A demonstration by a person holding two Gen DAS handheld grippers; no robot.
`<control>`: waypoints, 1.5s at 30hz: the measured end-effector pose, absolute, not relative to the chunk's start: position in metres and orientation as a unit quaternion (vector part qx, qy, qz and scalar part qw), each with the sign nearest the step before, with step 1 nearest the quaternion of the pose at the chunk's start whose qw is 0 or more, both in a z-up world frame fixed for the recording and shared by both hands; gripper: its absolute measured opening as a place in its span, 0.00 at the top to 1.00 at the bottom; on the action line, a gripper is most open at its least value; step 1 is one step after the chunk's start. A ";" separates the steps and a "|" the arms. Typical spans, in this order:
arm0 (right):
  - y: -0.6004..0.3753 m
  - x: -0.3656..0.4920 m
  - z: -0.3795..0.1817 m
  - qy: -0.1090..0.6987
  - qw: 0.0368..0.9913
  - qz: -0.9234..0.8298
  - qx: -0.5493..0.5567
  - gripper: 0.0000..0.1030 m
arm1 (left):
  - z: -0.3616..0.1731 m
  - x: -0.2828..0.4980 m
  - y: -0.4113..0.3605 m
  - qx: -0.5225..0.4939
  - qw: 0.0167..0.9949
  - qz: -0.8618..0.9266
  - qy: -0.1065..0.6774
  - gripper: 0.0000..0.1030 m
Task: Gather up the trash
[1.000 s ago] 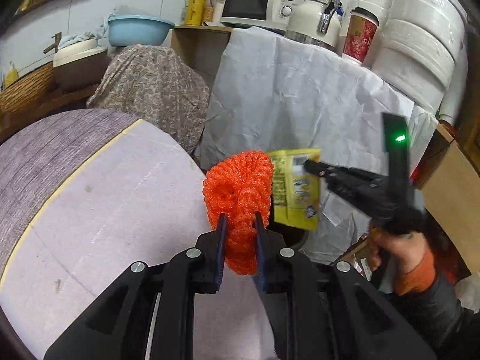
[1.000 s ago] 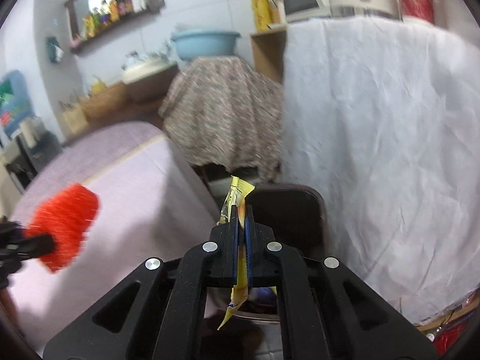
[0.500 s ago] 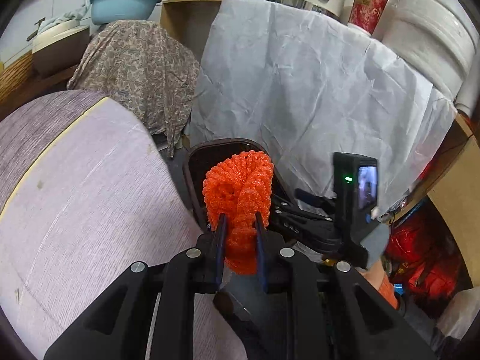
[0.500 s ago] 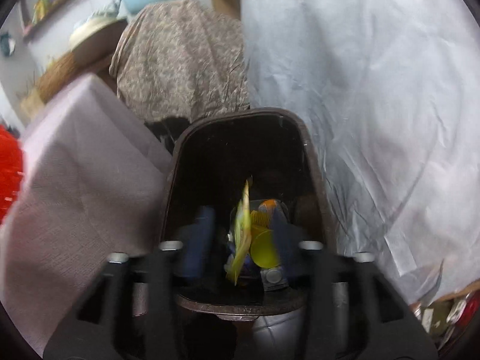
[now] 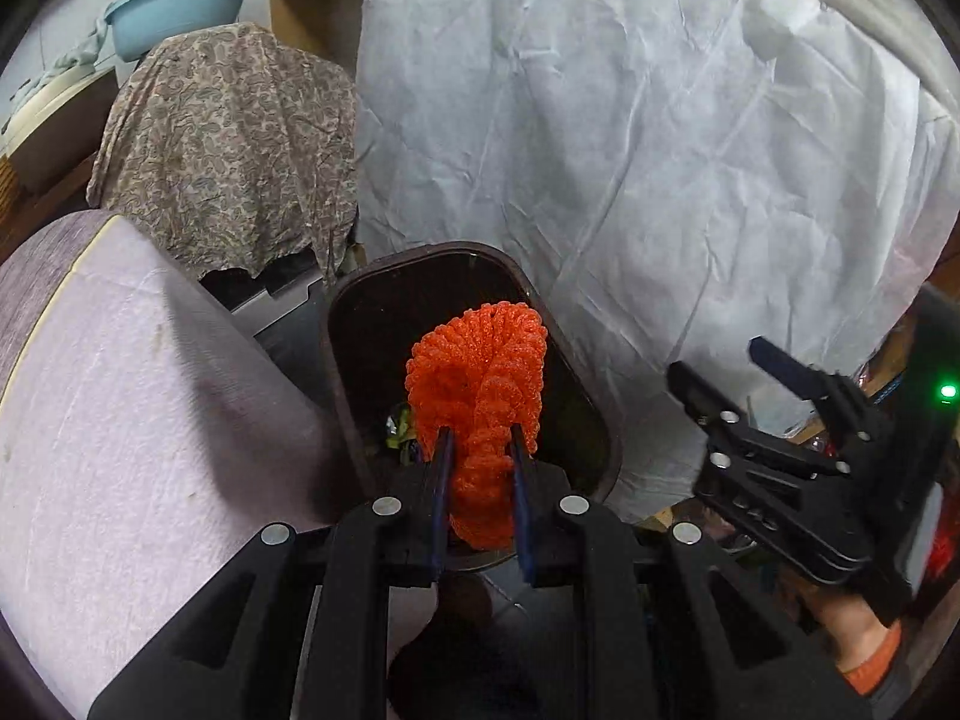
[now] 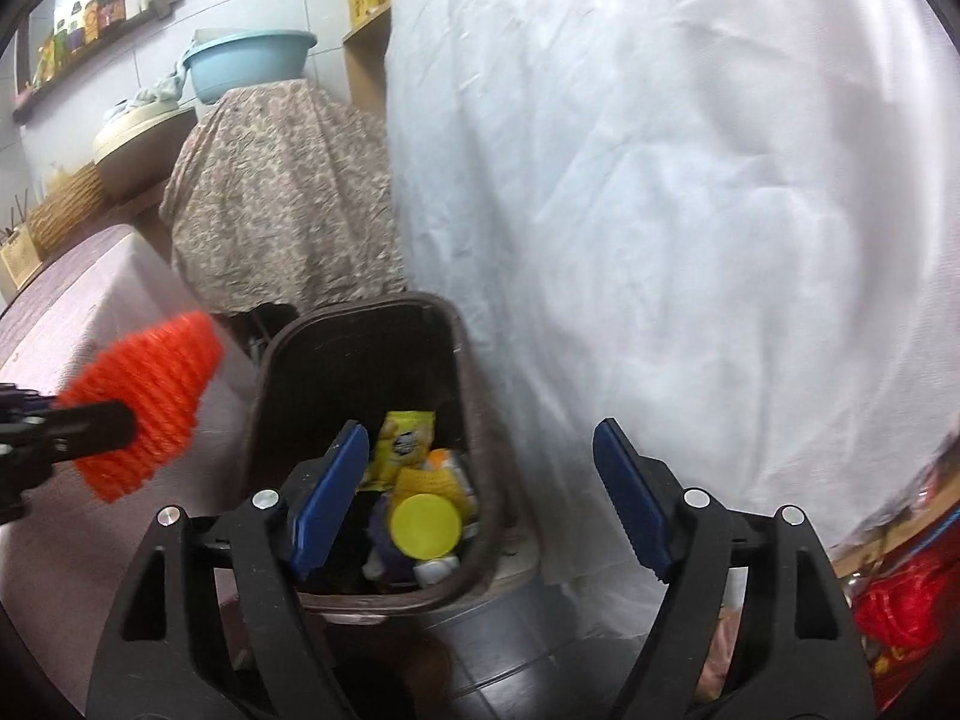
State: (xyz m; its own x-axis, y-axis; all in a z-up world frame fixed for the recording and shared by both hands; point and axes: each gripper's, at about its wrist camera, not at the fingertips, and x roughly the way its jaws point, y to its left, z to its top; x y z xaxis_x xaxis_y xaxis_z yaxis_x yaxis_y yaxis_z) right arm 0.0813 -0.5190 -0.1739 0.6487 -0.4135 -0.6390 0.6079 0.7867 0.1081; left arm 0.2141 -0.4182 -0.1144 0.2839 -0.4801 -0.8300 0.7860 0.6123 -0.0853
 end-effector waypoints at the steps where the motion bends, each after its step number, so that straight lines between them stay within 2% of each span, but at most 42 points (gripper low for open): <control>1: -0.521 0.079 -0.173 0.305 0.894 -0.288 0.158 0.25 | -0.117 0.213 -0.422 0.178 0.781 -0.405 0.442 0.83; 9: -0.528 0.066 -0.167 0.295 0.894 -0.299 0.157 0.24 | -0.133 0.215 -0.444 0.200 0.775 -0.397 0.450 0.81; 12: -0.528 0.063 -0.164 0.291 0.895 -0.299 0.158 0.23 | -0.133 0.215 -0.445 0.202 0.776 -0.398 0.446 0.74; 14: -0.526 0.062 -0.160 0.286 0.896 -0.305 0.152 0.19 | -0.131 0.214 -0.444 0.201 0.776 -0.398 0.445 0.68; 17: -0.523 0.059 -0.154 0.279 0.897 -0.312 0.141 0.18 | -0.123 0.212 -0.441 0.193 0.782 -0.401 0.436 0.56; 19: -0.523 0.057 -0.150 0.272 0.899 -0.312 0.140 0.17 | -0.115 0.209 -0.438 0.185 0.788 -0.405 0.426 0.44; 22: -0.521 0.055 -0.142 0.263 0.902 -0.313 0.141 0.15 | -0.099 0.201 -0.428 0.180 0.796 -0.412 0.405 0.38; 26: -0.512 0.054 -0.133 0.252 0.906 -0.308 0.142 0.14 | -0.068 0.189 -0.398 0.173 0.815 -0.417 0.362 0.30; 30: -0.495 0.057 -0.125 0.245 0.912 -0.296 0.141 0.09 | -0.039 0.178 -0.355 0.148 0.836 -0.420 0.319 0.15; 34: -0.473 0.061 -0.116 0.243 0.918 -0.282 0.137 0.09 | -0.018 0.169 -0.305 0.117 0.855 -0.414 0.289 0.06; 40: -0.423 0.065 -0.094 0.229 0.935 -0.240 0.125 0.08 | 0.002 0.159 -0.236 0.110 0.883 -0.380 0.254 0.05; 45: -0.378 0.054 -0.067 0.179 0.953 -0.207 0.131 0.06 | 0.014 0.141 -0.177 0.099 0.913 -0.334 0.213 0.05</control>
State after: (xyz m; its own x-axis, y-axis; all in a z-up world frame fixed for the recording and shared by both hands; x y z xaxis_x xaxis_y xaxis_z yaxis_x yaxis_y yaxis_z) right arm 0.0542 -0.3777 -0.0668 0.8506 -0.3469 -0.3952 0.4405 0.8805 0.1753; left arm 0.1410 -0.1774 0.0141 0.6863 -0.5679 -0.4545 0.6521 0.7571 0.0387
